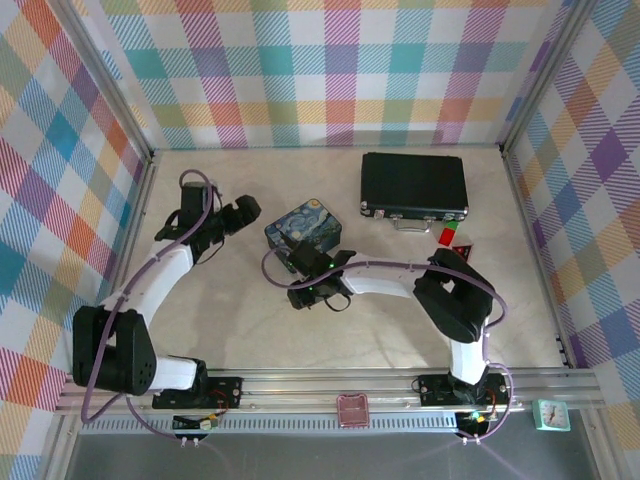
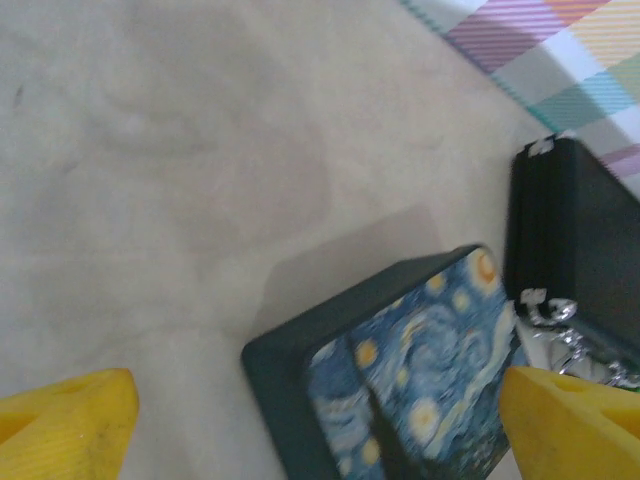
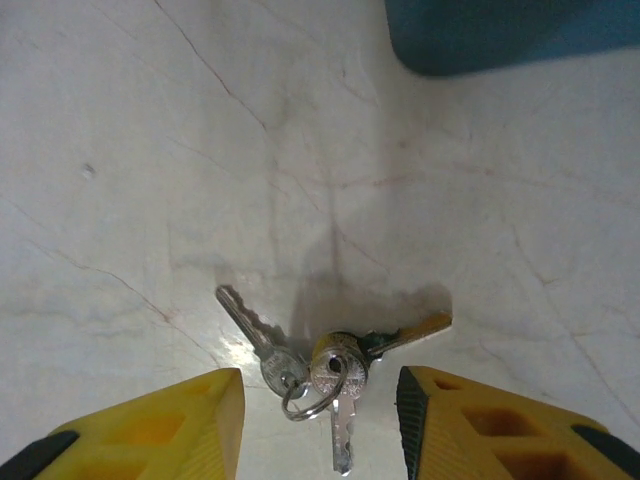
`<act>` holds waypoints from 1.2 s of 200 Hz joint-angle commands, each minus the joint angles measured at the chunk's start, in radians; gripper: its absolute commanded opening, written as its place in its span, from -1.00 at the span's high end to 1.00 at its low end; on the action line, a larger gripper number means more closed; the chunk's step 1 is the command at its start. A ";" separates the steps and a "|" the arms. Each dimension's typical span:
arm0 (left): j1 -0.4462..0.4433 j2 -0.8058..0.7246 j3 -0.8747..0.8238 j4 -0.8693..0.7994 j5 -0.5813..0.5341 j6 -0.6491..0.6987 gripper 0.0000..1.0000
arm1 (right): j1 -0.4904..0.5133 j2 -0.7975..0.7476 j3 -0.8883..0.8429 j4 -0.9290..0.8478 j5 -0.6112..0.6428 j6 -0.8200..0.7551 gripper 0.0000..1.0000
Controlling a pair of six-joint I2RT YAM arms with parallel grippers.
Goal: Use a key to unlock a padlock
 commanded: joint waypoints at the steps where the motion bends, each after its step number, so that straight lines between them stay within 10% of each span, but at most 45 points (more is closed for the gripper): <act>1: -0.006 -0.076 -0.016 -0.010 -0.018 -0.002 -0.86 | 0.010 0.036 0.022 -0.033 0.034 -0.011 0.11; 82: -0.006 -0.129 -0.108 0.038 -0.037 -0.065 -0.86 | 0.011 0.115 0.072 -0.111 0.103 0.138 0.25; 160: -0.028 -0.251 -0.227 0.046 -0.021 -0.126 -0.84 | 0.006 0.060 0.015 -0.147 0.117 0.178 0.91; 240: -0.366 -0.286 -0.348 0.250 -0.153 -0.291 -0.81 | -0.149 -0.253 -0.317 -0.007 -0.111 0.285 1.00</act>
